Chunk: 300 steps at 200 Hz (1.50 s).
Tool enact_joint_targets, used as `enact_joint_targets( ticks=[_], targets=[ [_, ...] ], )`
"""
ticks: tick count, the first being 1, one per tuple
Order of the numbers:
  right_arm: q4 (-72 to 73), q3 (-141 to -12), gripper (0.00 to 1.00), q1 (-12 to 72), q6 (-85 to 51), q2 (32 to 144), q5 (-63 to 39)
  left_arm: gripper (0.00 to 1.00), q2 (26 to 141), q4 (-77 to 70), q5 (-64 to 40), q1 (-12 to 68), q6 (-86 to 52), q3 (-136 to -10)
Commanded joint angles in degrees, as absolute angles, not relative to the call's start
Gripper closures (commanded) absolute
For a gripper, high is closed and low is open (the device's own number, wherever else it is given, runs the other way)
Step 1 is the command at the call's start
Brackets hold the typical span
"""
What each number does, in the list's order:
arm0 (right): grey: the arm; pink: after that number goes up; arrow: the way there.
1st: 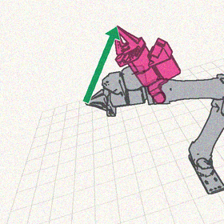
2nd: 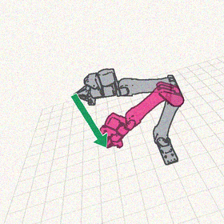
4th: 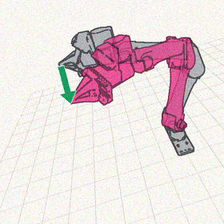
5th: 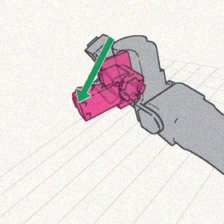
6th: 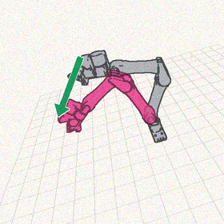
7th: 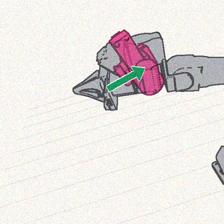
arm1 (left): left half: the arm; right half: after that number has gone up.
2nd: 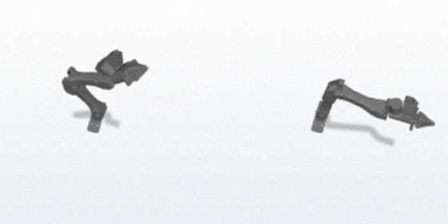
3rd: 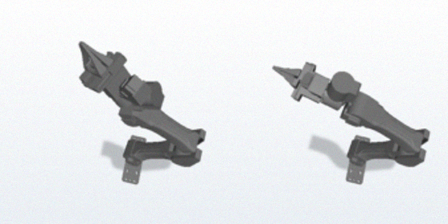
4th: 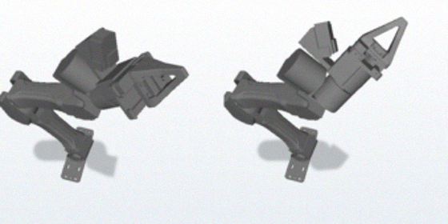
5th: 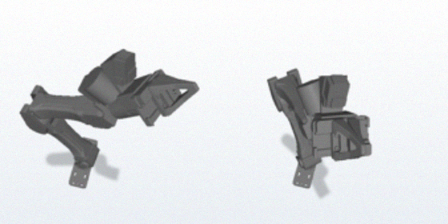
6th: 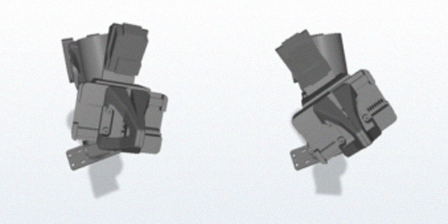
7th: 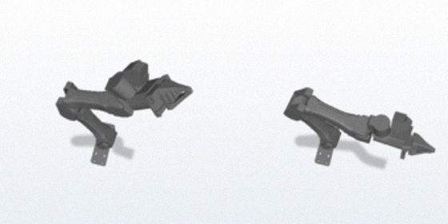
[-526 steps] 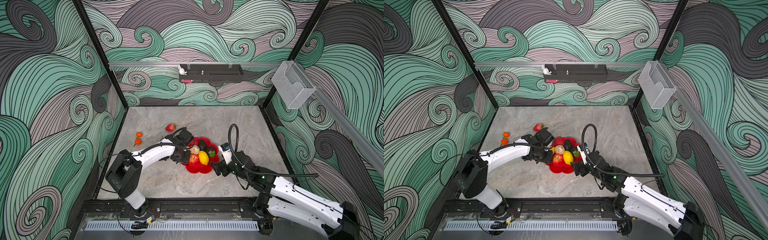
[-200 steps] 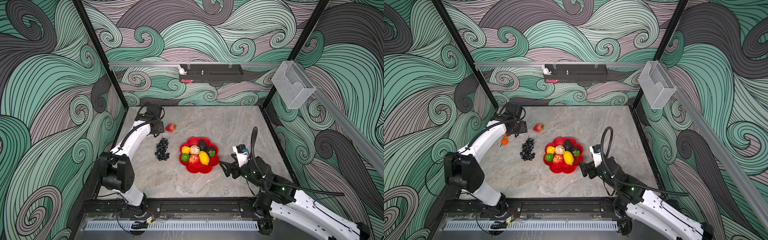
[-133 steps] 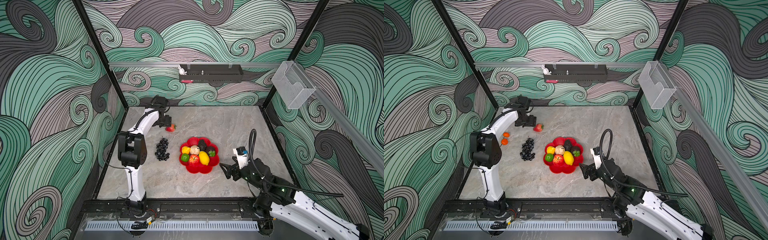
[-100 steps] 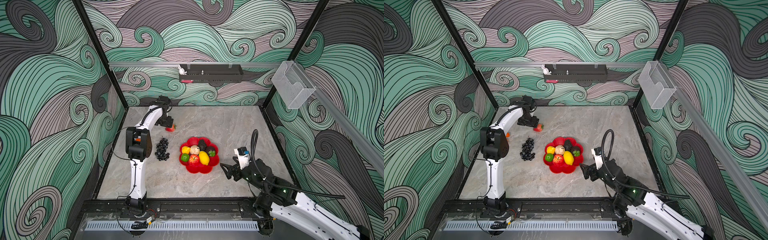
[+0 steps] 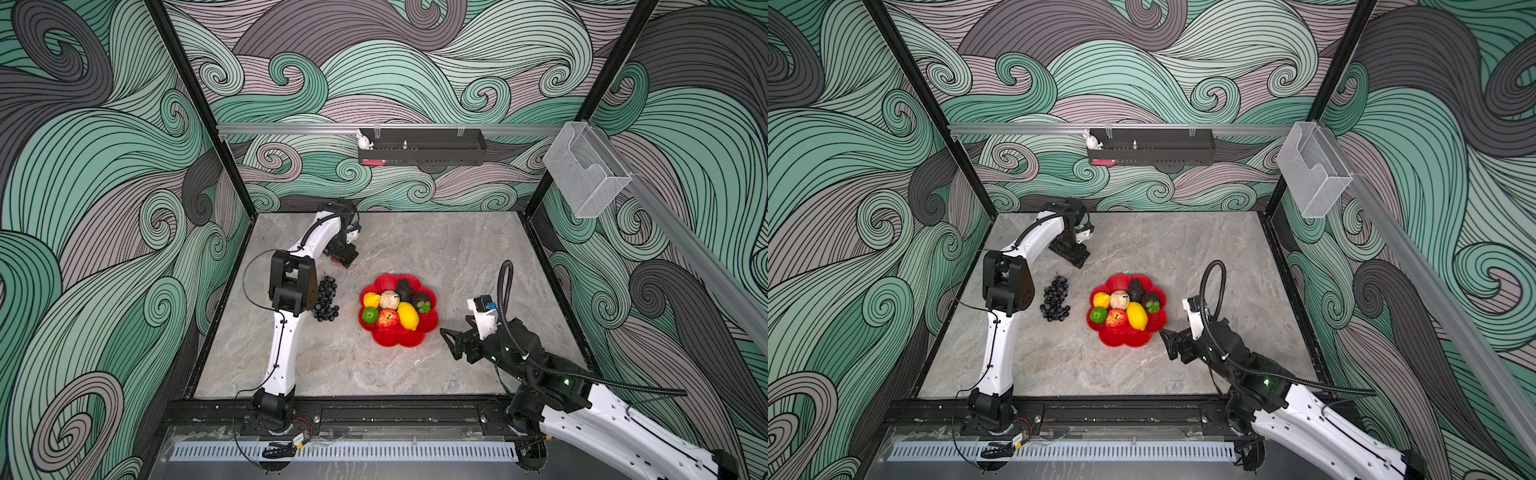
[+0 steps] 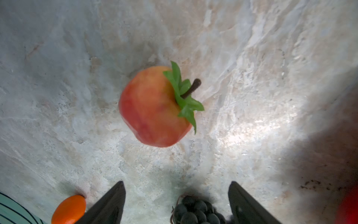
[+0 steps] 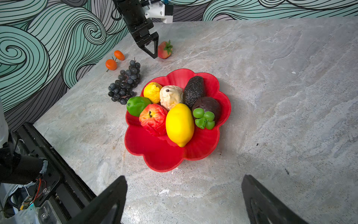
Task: Arrange fruit in a fruit bowl
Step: Pick up the fruit from the top-left of the table.
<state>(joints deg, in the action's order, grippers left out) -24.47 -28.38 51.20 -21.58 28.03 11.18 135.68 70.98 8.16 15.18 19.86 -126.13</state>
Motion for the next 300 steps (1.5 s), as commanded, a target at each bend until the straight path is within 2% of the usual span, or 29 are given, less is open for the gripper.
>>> enact_joint_targets(
  ticks=[1,31,59,103,177,232,266,300],
  targets=[
    [-24.44,-27.77,0.07,51.05,-22.28,28.39,11.33,0.13,136.51,68.30,11.43,15.20,26.22,-125.95],
    [-24.57,-27.60,0.07,50.93,-22.71,28.14,11.82,0.11,139.98,67.57,16.60,15.02,29.01,-129.77],
    [-24.46,-28.07,0.07,50.97,-22.76,28.82,11.91,0.10,143.33,68.55,14.46,14.96,31.23,-135.23],
    [-24.21,-28.05,0.06,50.82,-23.10,29.79,11.89,0.10,143.96,63.87,9.24,14.43,34.45,-135.35],
    [-23.87,-28.34,0.06,50.84,-23.57,31.36,11.95,0.16,145.56,66.41,-2.81,12.79,36.47,-135.00],
    [-22.26,-28.53,0.06,50.80,-23.86,33.21,11.26,0.22,144.67,68.55,-0.05,12.48,35.24,-134.78],
    [-21.71,-28.52,0.06,50.82,-24.08,33.57,10.79,0.36,144.42,69.17,0.16,12.22,32.73,-134.60],
    [-21.60,-28.67,0.06,50.75,-24.17,33.57,10.88,0.55,141.57,66.36,-1.76,12.22,26.74,-131.86]
  ],
)
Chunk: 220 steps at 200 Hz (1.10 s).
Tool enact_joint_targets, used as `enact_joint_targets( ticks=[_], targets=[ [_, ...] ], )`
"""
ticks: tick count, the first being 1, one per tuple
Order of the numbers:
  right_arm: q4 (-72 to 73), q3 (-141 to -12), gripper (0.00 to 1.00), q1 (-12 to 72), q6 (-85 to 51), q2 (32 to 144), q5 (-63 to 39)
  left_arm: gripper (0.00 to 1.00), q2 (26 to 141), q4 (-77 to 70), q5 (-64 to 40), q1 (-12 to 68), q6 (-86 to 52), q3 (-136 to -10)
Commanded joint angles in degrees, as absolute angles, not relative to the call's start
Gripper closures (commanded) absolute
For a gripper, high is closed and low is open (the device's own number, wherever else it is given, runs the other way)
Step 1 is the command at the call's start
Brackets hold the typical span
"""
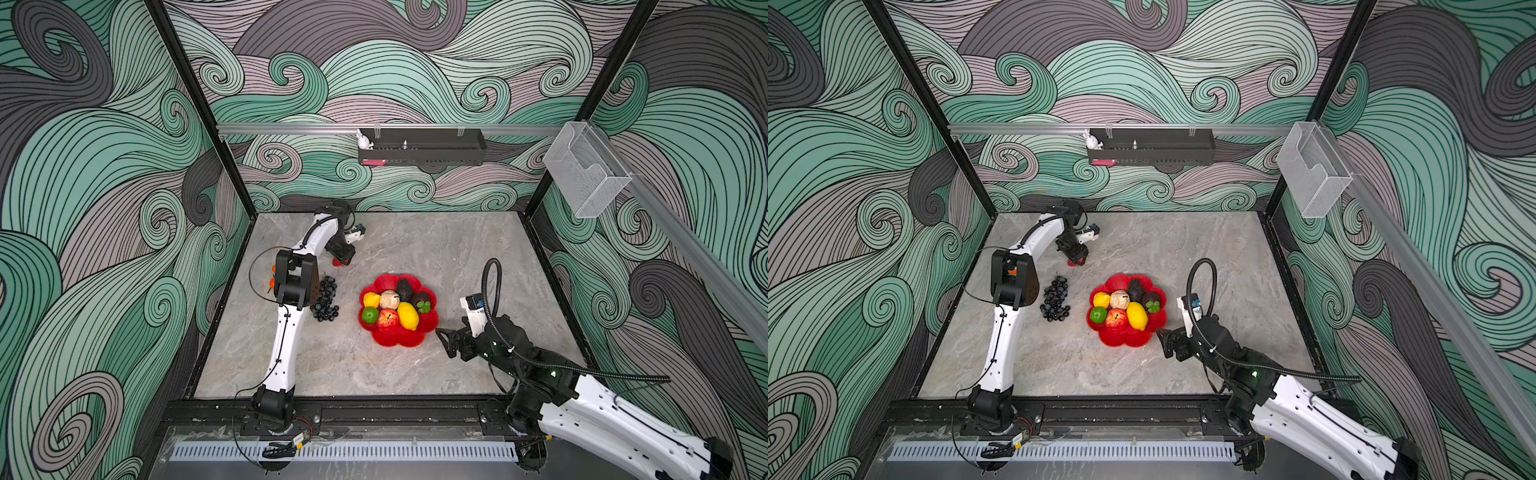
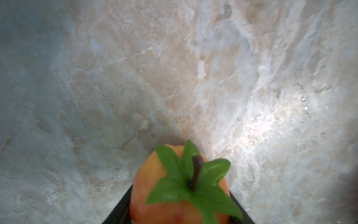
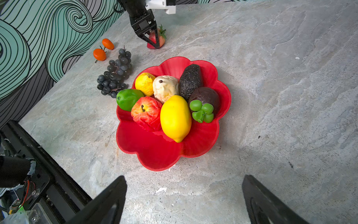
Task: Arrange fruit in a fruit bowl
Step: Pick up the fruit from the top-left of the table, then place the fruit in the fruit bowl.
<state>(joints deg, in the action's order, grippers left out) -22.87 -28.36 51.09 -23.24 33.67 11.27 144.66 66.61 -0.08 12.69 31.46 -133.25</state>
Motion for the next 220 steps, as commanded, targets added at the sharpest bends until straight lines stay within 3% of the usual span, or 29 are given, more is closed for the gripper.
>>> enact_joint_targets(
  ticks=[1,58,110,137,172,220],
  targets=[
    [-21.61,-28.66,0.06,50.73,-24.17,33.57,10.89,0.55,141.41,66.18,-1.85,12.22,26.68,-131.67],
    [-22.93,-30.03,0.06,50.80,-24.02,33.39,10.89,0.59,123.41,53.00,-6.40,12.47,18.71,-115.05],
    [-22.41,-34.38,0.07,50.62,-24.24,37.50,9.41,0.60,93.44,25.44,-13.71,14.43,3.09,-82.55],
    [-21.50,-36.83,0.08,50.54,-23.48,40.13,8.49,0.60,82.06,15.78,-14.11,20.24,-6.37,-70.95],
    [-21.37,-39.91,0.09,50.48,-23.34,42.88,6.40,0.60,72.45,18.85,-10.33,29.66,-5.57,-64.48],
    [-23.22,-44.88,0.13,50.56,-23.09,44.11,1.82,0.60,65.31,11.58,-9.14,42.07,-0.20,-52.08]
  ],
)
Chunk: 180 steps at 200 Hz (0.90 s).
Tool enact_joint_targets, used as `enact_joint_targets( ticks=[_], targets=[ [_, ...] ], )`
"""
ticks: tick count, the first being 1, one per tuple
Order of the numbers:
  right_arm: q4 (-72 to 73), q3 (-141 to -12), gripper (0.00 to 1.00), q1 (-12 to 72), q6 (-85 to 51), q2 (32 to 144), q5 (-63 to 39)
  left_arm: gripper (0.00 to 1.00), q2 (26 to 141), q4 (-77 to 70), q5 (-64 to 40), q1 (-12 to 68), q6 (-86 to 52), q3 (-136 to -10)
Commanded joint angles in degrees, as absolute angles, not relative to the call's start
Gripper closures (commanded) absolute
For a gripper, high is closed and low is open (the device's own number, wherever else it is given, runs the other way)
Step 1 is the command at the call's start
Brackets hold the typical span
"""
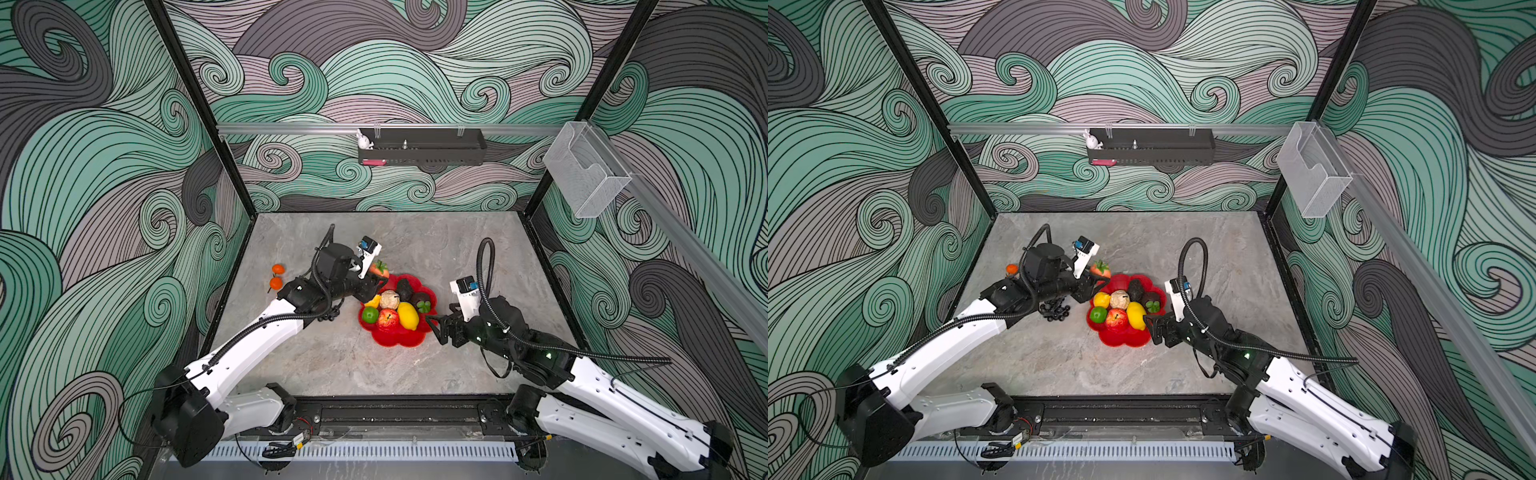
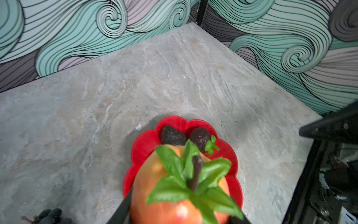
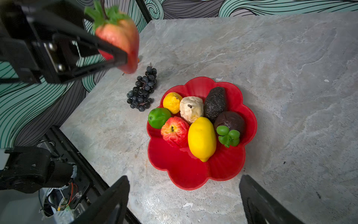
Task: Arrange fruit in a fruit bowl
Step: Place the fruit in the fruit bowl.
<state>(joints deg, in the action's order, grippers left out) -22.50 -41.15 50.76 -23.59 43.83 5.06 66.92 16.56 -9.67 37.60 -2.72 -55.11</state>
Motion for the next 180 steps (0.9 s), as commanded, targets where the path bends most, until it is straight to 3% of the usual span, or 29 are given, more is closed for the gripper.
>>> enact_joint_targets(
  ticks=[1,59,116,180],
  targets=[
    [-23.43,-45.03,0.13,50.59,-23.06,44.16,1.70,0.60,65.30,11.55,-9.14,42.30,-0.10,-52.01],
    [-22.44,-48.77,0.29,51.32,-22.50,47.33,-3.94,0.59,66.22,12.40,-8.96,51.24,5.22,-48.35],
    [-20.91,-48.82,0.52,52.88,-23.55,51.27,-6.26,0.59,67.41,11.69,-10.02,52.69,5.27,-46.72],
    [-17.94,-48.61,0.64,53.46,-24.78,54.61,-6.33,0.58,68.37,11.75,-11.97,53.31,5.79,-46.47]
  ],
)
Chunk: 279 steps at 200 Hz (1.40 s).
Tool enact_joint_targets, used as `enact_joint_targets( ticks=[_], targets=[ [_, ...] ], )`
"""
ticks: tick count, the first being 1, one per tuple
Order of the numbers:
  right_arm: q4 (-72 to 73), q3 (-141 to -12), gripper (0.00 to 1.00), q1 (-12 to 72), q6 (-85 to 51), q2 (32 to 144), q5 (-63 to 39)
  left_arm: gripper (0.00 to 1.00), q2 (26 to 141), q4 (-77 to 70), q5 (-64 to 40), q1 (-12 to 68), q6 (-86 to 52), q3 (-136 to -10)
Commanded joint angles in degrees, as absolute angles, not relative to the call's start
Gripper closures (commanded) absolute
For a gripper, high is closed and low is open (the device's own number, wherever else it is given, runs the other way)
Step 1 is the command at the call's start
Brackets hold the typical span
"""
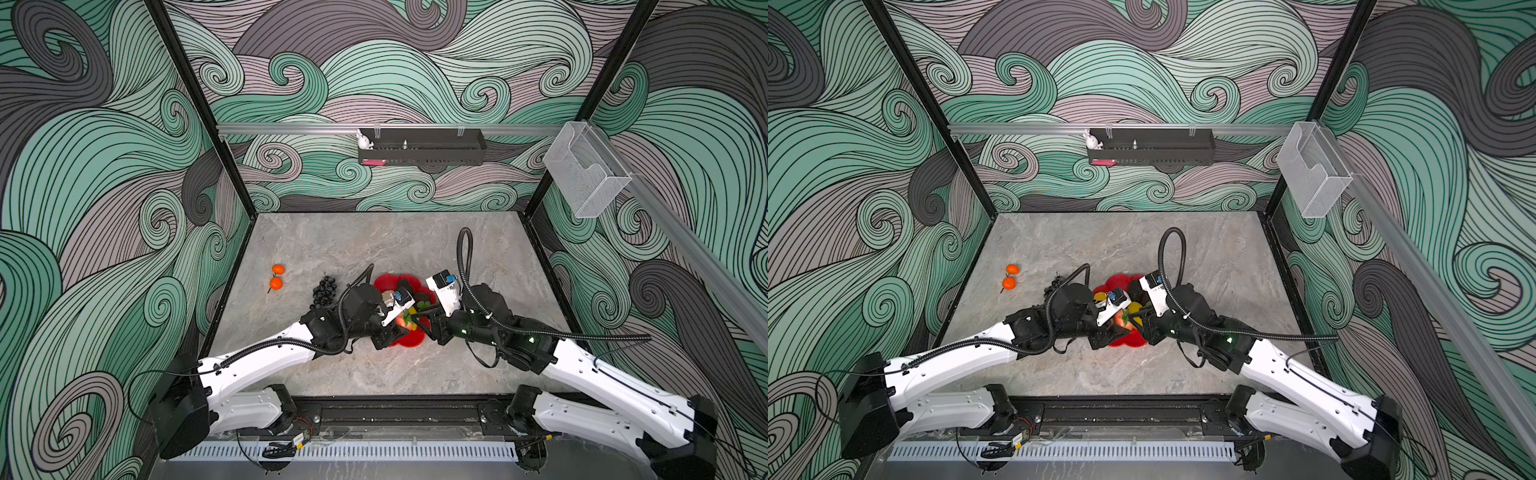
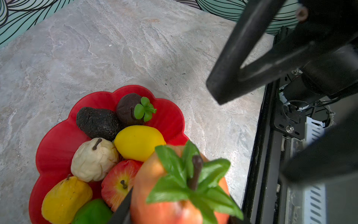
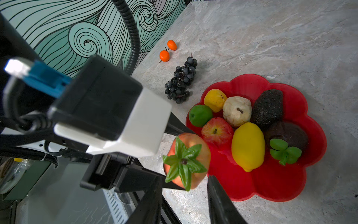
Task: Arrange fruit in a fruit bowl
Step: Place the fruit in the fruit bowl.
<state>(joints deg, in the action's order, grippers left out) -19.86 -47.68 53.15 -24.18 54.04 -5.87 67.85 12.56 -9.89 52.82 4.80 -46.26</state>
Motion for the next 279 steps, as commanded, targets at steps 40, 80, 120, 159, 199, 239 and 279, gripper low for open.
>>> enact_joint_targets(
  ticks=[40,80,120,159,199,239,279],
  targets=[
    [-17.71,-48.35,0.70,53.58,-24.93,55.72,-6.15,0.58,68.82,12.30,-12.79,53.79,6.24,-46.76],
    [-17.33,-47.82,0.75,53.66,-25.22,56.34,-6.44,0.58,68.87,12.39,-13.07,54.05,6.33,-46.84],
    [-16.96,-47.64,0.77,53.93,-25.61,57.36,-7.46,0.58,68.94,12.30,-12.74,54.13,6.33,-46.93],
    [-17.05,-47.46,0.79,54.15,-25.91,58.53,-7.79,0.58,68.84,12.30,-12.49,54.23,6.33,-46.85],
    [-17.09,-47.54,0.90,54.23,-25.79,58.67,-7.93,0.58,68.82,12.25,-12.39,54.23,6.33,-46.85],
    [-17.39,-47.64,0.99,54.32,-25.51,58.36,-7.58,0.52,68.74,12.37,-11.11,54.21,5.76,-46.84],
    [-18.18,-47.72,1.00,54.27,-25.11,57.24,-5.92,0.37,67.30,13.23,-7.07,54.23,3.52,-46.62]
  ],
)
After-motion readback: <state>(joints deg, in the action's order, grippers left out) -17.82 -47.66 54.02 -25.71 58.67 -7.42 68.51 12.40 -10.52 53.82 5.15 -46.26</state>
